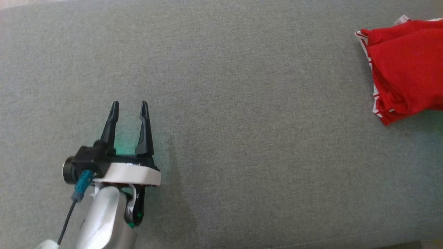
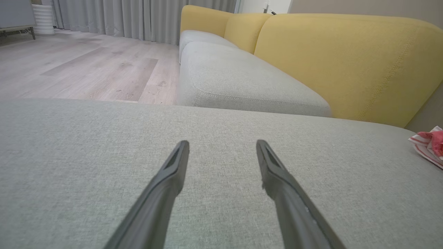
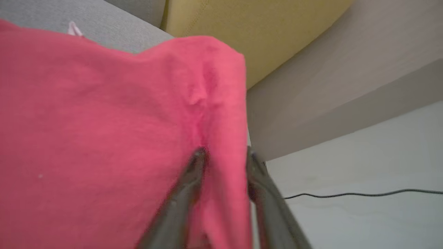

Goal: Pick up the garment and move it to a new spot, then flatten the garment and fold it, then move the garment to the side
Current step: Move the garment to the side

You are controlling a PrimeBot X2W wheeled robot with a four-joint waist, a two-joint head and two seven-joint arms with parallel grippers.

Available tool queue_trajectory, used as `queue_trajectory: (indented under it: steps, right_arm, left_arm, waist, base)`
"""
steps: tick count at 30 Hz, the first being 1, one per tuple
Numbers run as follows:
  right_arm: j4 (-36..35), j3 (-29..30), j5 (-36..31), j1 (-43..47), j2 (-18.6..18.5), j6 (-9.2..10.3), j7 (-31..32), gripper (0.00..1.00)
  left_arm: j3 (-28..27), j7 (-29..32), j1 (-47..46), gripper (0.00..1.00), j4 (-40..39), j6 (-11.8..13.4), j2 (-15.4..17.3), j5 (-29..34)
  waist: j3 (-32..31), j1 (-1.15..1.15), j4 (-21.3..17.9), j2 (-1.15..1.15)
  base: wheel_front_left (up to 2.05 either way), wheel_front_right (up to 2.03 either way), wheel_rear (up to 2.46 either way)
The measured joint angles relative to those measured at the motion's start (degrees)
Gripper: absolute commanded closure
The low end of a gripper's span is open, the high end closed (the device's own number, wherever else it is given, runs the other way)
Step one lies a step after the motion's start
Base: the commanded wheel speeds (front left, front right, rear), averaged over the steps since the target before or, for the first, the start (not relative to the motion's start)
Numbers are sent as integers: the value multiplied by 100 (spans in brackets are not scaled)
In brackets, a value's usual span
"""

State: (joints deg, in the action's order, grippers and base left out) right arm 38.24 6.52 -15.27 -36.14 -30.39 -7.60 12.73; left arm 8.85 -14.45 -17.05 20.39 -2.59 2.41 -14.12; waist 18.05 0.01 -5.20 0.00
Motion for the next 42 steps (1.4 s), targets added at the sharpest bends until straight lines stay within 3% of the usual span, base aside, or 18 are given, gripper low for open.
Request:
queue_trajectory:
  steps: [12,25,28,31,36,42]
  right_arm:
    - [-622,129,70,143,617,0,-208,0]
    - [-1780,23,1658,541,2681,0,-1315,0]
    - [-1876,8,1923,955,2751,0,-1526,0]
    - [-1785,-253,2814,1529,2731,1,-1915,0]
    - [-1373,-647,3080,2088,2771,1,-2497,0]
    - [-1139,-854,3142,2402,2767,1,-2672,0]
  left_arm:
    - [-5,0,-26,0,85,5,0,-10]
    - [-112,0,460,0,-86,91,1,-156]
    - [-80,0,505,0,-99,109,2,-176]
    - [52,0,612,0,-111,131,3,-198]
    - [197,0,810,0,-125,196,9,-209]
    - [339,0,946,0,-223,275,9,-210]
  waist:
    - [-366,-1,-59,0]
    - [-1189,-2,163,0]
    - [-1265,-2,245,0]
    - [-1354,-2,364,0]
    - [-1464,-2,524,0]
    - [-1499,-1,600,0]
  base:
    - [0,0,0]
    - [0,0,0]
    - [0,0,0]
    - [0,0,0]
    - [0,0,0]
    - [0,0,0]
